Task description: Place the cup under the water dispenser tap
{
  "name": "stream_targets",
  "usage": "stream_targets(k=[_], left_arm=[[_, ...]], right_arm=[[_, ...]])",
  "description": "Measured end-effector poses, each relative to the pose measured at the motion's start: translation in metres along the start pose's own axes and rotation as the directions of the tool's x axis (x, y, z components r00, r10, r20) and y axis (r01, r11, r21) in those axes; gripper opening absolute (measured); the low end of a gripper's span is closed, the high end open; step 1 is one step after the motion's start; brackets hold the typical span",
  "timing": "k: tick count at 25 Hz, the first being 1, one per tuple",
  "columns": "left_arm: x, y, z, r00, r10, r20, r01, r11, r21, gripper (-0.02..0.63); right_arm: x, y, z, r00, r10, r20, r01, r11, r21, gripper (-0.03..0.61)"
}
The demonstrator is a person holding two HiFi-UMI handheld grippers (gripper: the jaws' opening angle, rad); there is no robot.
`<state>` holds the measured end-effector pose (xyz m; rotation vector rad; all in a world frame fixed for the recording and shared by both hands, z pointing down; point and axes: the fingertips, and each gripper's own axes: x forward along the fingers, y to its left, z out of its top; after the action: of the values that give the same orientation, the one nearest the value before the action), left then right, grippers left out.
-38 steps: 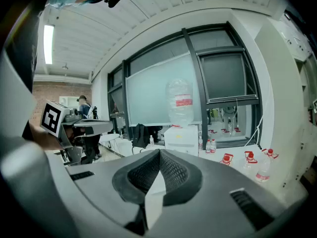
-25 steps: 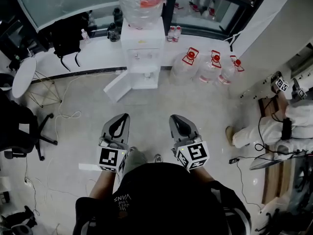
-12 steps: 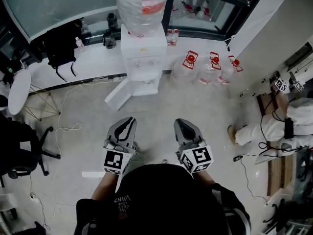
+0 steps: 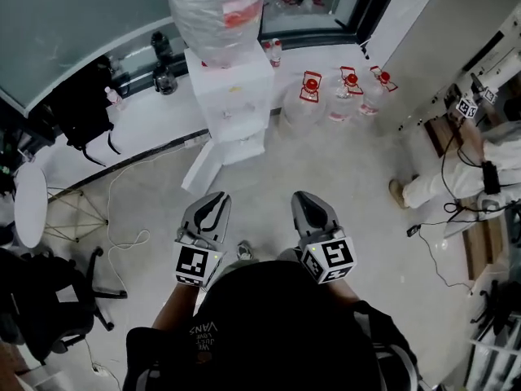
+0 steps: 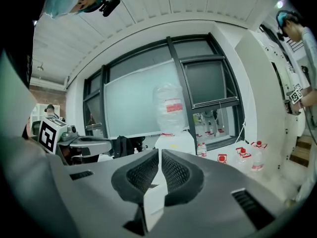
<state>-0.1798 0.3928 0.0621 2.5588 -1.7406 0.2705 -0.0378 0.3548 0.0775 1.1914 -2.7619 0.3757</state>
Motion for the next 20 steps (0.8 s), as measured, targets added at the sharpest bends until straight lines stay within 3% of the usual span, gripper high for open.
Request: stream_targets(k=[5, 11, 20], left_arm=[[0.023, 0.018, -0.012, 0.997, -0.075, -0.034, 0.075, 0.997, -0.005, 0.039], [0.056, 0.025, -0.036, 0.987, -0.129, -0.101, 0.130, 0.991, 0.007, 0.121], [0.132, 0.035, -0.072, 0.984, -0.100, -0.146, 0.117, 0.987, 0.113, 0.137]], right_arm=[[0.018, 0.003, -0.006, 0.999, -0.046, -0.016, 0.047, 0.998, 0.031, 0.046], [0.035, -0.013, -0.013, 0.997, -0.074, -0.027, 0.075, 0.996, 0.056, 0.046], [0.079, -0.065, -0.023, 0.997, -0.050, -0.053, 0.052, 0.998, 0.035, 0.046]])
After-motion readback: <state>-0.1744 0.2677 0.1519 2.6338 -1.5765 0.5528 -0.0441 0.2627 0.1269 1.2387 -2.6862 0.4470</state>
